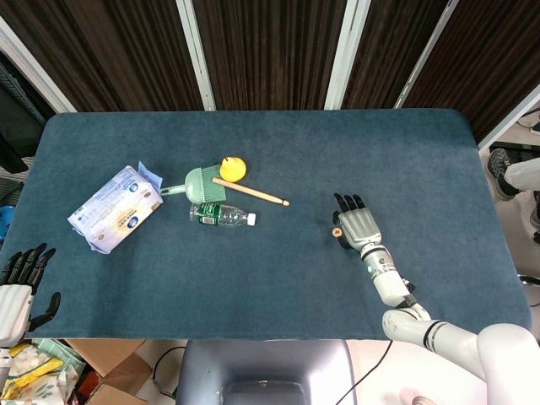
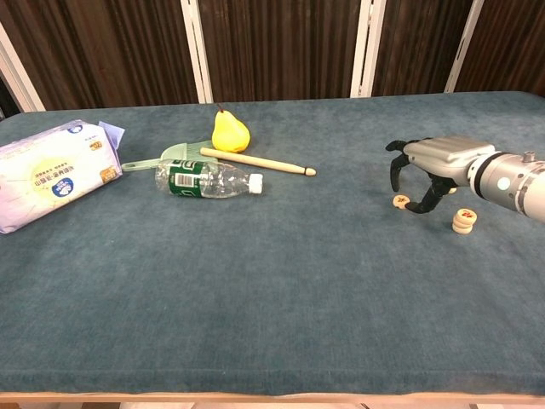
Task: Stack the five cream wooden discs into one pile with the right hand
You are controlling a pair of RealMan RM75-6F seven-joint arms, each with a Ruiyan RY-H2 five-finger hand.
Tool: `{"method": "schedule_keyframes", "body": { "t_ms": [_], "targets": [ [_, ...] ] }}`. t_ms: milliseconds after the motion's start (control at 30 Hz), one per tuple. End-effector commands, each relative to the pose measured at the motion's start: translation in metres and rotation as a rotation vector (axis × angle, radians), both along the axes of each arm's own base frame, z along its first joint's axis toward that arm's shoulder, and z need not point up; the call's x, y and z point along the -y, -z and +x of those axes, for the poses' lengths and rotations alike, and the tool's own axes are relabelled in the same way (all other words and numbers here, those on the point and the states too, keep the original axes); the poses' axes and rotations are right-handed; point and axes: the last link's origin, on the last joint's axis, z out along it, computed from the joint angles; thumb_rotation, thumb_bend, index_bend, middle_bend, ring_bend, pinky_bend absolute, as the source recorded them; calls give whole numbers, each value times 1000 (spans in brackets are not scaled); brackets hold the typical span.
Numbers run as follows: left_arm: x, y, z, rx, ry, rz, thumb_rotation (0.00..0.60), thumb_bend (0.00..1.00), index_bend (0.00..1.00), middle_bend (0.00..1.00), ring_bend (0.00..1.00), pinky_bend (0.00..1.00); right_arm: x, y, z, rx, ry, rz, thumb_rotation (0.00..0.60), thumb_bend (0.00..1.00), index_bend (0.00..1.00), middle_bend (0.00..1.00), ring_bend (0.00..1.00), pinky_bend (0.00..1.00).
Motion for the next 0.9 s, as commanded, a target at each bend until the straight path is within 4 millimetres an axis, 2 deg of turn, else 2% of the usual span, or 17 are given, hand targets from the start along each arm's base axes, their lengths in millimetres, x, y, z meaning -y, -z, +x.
{"method": "schedule_keyframes", "body": {
  "t_ms": [33,333,667,900],
  "targets": [
    [0,0,0,0,2,1,600,483,0,0,0,0,0,2,-1,-7,3,4,600,454,541,56,0,0],
    [1,0,0,-5,3,-3,600,483,0,0,0,0,0,6,-1,-12,4,9,600,455,560,58,0,0],
    [1,-1,0,-1,4,-2,600,482,0,0,0,0,1,5,-1,-9,3,-5,600,455,643,54,0,0],
    [2,-2,0,-2,3,3,600,482,0,0,0,0,-11,-8,7,52,-42,-9,600,455,649,54,0,0]
  ]
}}
